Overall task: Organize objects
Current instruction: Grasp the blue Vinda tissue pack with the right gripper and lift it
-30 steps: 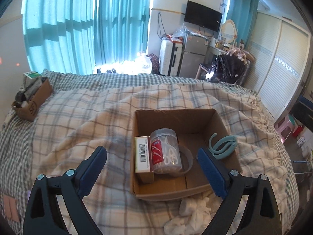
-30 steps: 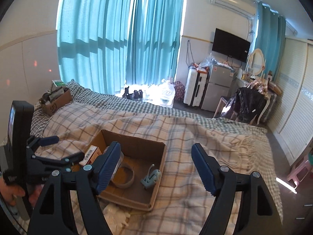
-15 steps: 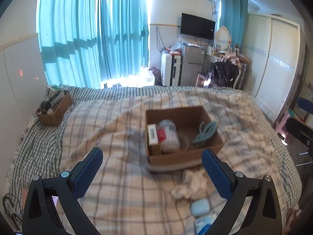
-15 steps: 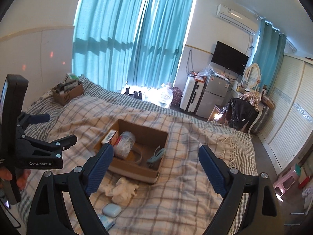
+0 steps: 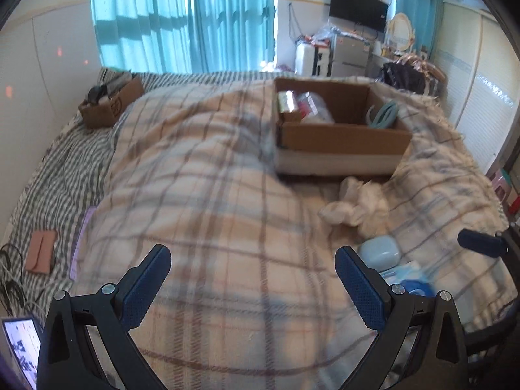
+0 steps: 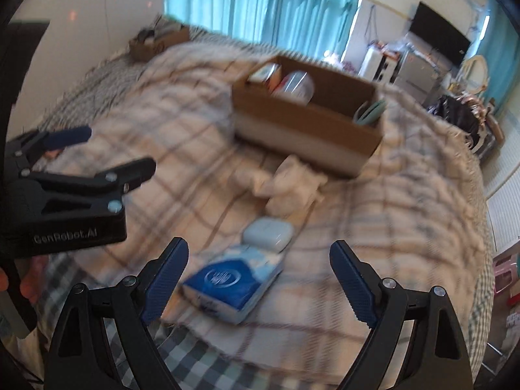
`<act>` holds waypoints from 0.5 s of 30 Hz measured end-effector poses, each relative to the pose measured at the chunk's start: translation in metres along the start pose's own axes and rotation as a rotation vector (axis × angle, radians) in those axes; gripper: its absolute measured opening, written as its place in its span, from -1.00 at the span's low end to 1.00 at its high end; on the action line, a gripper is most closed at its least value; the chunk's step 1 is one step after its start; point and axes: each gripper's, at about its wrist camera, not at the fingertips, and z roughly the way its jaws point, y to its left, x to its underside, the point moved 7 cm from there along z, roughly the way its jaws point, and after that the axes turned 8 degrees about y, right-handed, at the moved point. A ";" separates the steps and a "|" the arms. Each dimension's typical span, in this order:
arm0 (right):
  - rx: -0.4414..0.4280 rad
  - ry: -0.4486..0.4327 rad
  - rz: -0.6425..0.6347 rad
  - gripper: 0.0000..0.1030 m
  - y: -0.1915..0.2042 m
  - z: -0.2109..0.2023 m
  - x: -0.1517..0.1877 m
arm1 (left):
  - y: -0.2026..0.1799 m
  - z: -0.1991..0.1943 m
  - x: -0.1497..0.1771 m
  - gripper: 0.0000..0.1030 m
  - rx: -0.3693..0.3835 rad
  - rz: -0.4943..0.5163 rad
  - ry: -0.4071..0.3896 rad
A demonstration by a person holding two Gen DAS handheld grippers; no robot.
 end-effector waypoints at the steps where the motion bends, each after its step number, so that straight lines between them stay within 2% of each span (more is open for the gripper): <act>1: 0.000 0.018 -0.007 0.72 0.004 0.008 0.005 | 0.004 0.003 0.002 1.00 0.004 -0.009 0.009; 4: 0.025 0.076 -0.007 0.72 0.007 0.026 0.010 | 0.016 0.007 0.004 1.00 0.042 -0.054 0.021; 9: 0.005 0.082 -0.032 0.71 0.014 0.030 0.012 | 0.025 0.009 0.005 1.00 0.063 -0.085 0.024; 10: 0.010 0.084 -0.050 0.68 0.017 0.030 0.013 | 0.025 0.010 0.006 1.00 0.068 -0.087 0.028; 12: 0.004 0.095 -0.086 0.37 0.024 0.031 0.015 | 0.025 0.012 0.006 1.00 0.066 -0.088 0.033; 15: 0.009 0.075 -0.120 0.31 0.028 0.026 0.018 | 0.023 0.010 0.006 1.00 0.058 -0.084 0.034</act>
